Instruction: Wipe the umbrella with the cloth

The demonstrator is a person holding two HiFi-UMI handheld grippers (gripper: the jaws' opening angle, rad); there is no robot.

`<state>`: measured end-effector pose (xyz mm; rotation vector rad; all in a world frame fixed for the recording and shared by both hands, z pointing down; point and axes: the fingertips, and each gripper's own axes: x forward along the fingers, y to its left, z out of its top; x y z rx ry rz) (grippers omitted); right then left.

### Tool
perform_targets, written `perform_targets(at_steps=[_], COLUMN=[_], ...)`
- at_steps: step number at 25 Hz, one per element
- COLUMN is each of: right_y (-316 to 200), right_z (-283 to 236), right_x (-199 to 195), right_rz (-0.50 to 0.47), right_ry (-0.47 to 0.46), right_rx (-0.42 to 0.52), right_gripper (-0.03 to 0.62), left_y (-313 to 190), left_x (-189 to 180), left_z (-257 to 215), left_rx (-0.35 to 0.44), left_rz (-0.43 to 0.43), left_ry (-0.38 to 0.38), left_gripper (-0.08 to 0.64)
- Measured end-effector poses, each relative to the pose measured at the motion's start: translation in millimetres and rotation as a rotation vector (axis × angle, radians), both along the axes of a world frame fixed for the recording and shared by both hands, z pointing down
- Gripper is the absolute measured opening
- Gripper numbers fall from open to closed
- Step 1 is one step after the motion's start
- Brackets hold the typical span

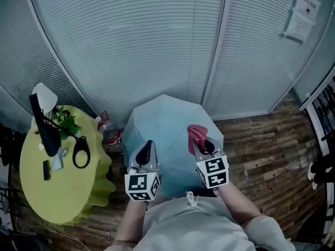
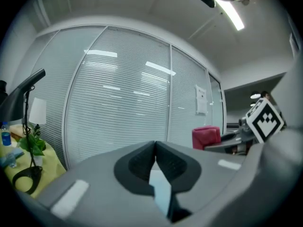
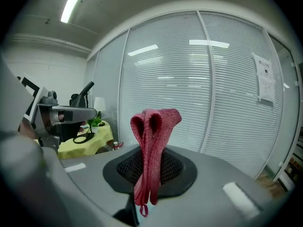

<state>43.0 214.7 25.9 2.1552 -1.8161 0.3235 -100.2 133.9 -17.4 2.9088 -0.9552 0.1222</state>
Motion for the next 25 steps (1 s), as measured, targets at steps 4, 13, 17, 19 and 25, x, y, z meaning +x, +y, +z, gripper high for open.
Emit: perform_targets(at_steps=[4,13,17,19,25], right_y=[3,5,10,11,12], right_z=[1,-6,0,3,6], right_x=[-8,-11,-14,-15,-16], right_rz=[-0.019,-0.009,0.014,0.017,0.014], right_ry=[0.004,-0.003,-0.03,-0.038,-0.025], right_rx=[-0.018,-0.001,0.001,-0.001,-0.011], right_gripper=[0.054,0.054,0.054,0.054,0.054], left_y=[3,13,13,13,18], left_x=[-3,0,-7,-9,-5], left_z=[-3,-9,0,4,6], left_rx=[0.0,-0.028,-0.05,-0.046,-0.032], left_rz=[-0.004,0.034,0.038,0.032,0.045], left_ry=[0.012,0.05,0.06,0.048,0.022], left_gripper=[0.008,0.008,0.008,0.008,0.008])
